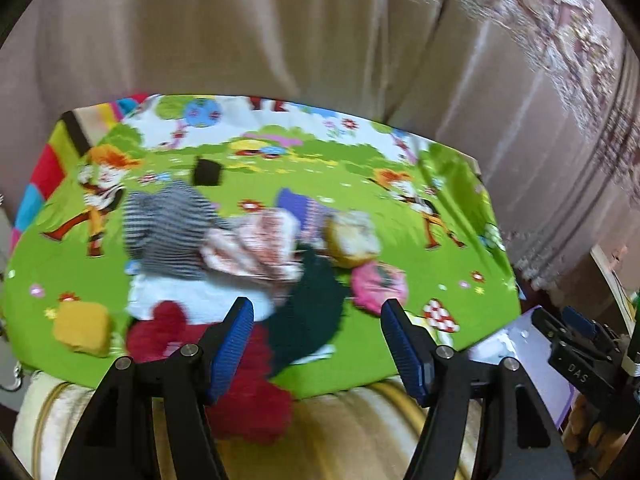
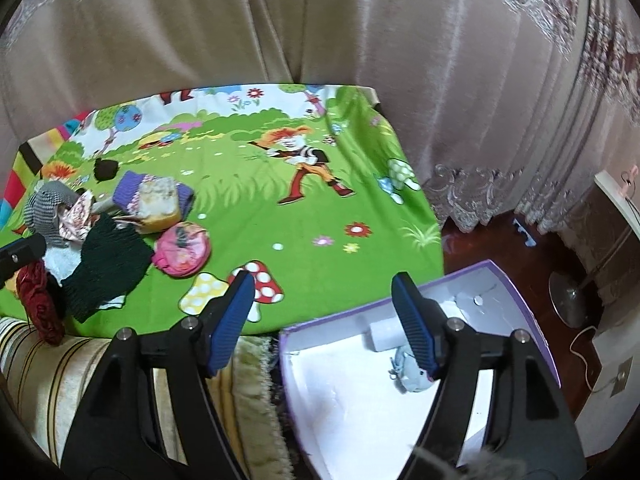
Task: Organize soft objects
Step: 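Grasp the yellow sponge with the left gripper while the right gripper grasps the checked cloth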
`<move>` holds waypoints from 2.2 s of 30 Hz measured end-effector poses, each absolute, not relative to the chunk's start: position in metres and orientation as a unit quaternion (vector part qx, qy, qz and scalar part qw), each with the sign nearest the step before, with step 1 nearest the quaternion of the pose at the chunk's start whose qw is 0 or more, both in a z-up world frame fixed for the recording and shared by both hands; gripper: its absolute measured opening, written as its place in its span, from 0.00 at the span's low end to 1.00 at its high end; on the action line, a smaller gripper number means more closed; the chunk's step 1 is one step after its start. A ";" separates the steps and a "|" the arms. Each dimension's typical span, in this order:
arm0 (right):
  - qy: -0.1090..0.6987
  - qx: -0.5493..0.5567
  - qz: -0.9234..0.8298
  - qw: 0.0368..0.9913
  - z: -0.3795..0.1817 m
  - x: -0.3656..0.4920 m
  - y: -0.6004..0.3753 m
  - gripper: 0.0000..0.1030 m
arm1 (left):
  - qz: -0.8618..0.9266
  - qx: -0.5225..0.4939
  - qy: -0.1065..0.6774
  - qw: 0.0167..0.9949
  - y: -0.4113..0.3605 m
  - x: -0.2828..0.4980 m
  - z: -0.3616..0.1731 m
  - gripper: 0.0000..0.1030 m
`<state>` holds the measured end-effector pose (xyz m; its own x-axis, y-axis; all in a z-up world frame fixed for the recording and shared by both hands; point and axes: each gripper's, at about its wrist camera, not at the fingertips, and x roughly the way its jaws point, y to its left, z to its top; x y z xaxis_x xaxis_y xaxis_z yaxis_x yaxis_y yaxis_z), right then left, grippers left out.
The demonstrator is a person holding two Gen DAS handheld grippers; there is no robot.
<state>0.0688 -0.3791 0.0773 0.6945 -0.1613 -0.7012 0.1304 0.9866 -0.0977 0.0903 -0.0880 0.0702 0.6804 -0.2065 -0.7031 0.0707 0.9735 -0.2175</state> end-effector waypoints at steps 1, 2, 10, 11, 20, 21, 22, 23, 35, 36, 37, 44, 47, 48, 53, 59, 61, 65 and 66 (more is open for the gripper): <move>0.384 -0.024 -0.075 0.920 0.078 0.070 -0.373 0.73 | -0.070 -0.089 0.392 0.913 -0.080 0.090 0.069 0.65; 0.384 -0.027 -0.072 0.920 0.078 0.072 -0.369 0.73 | -0.065 -0.091 0.392 0.913 -0.073 0.089 0.068 0.65; 0.389 -0.054 -0.049 0.919 0.077 0.086 -0.329 0.75 | -0.026 -0.107 0.394 0.912 -0.020 0.089 0.063 0.65; 0.389 -0.056 -0.046 0.918 0.077 0.088 -0.324 0.75 | -0.021 -0.109 0.394 0.912 -0.014 0.090 0.063 0.65; 0.400 -0.075 -0.019 0.913 0.071 0.103 -0.290 0.76 | 0.023 -0.129 0.401 0.907 0.038 0.092 0.057 0.65; 0.402 -0.076 -0.016 0.912 0.069 0.105 -0.288 0.76 | 0.030 -0.131 0.404 0.905 0.044 0.094 0.055 0.65; 0.404 -0.077 -0.013 0.911 0.068 0.106 -0.285 0.76 | 0.035 -0.131 0.407 0.903 0.048 0.094 0.054 0.65; 0.406 -0.079 -0.010 0.910 0.067 0.108 -0.282 0.76 | 0.044 -0.132 0.411 0.901 0.054 0.095 0.051 0.65; 0.432 -0.070 0.051 0.897 0.057 0.133 -0.251 0.76 | 0.123 -0.212 0.495 0.834 0.115 0.108 0.003 0.65; 0.433 -0.069 0.055 0.897 0.057 0.135 -0.248 0.76 | 0.128 -0.220 0.503 0.826 0.117 0.109 -0.002 0.66; 0.433 -0.070 0.062 0.896 0.057 0.138 -0.243 0.76 | 0.130 -0.226 0.507 0.822 0.119 0.110 -0.005 0.66; 0.422 -0.090 0.120 0.894 0.058 0.157 -0.200 0.81 | 0.123 -0.242 0.528 0.804 0.116 0.124 -0.020 0.73; 0.426 -0.100 0.142 0.888 0.053 0.167 -0.180 0.81 | 0.111 -0.205 0.533 0.814 0.104 0.130 -0.021 0.71; 0.429 -0.105 0.148 0.885 0.051 0.169 -0.174 0.81 | 0.107 -0.198 0.533 0.815 0.102 0.132 -0.022 0.67; 0.433 -0.109 0.201 0.872 0.053 0.178 -0.140 0.83 | 0.084 -0.166 0.528 0.829 0.087 0.134 -0.020 0.42; 0.440 -0.082 0.244 0.860 0.057 0.193 -0.103 0.87 | 0.097 -0.150 0.517 0.837 0.085 0.129 -0.017 0.28; 0.446 -0.076 0.242 0.858 0.054 0.202 -0.094 0.87 | 0.097 -0.152 0.515 0.838 0.087 0.128 -0.016 0.28; 0.455 -0.074 0.243 0.854 0.049 0.213 -0.074 0.87 | 0.104 -0.147 0.509 0.842 0.087 0.127 -0.014 0.27; 0.455 -0.081 0.242 0.853 0.047 0.215 -0.068 0.87 | 0.107 -0.145 0.507 0.843 0.087 0.126 -0.013 0.27</move>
<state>0.2152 -0.0682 0.0466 0.4687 0.3393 -0.8156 -0.4875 0.8693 0.0815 0.1263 0.0868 -0.0131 0.4641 0.0331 -0.8851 -0.3263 0.9354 -0.1361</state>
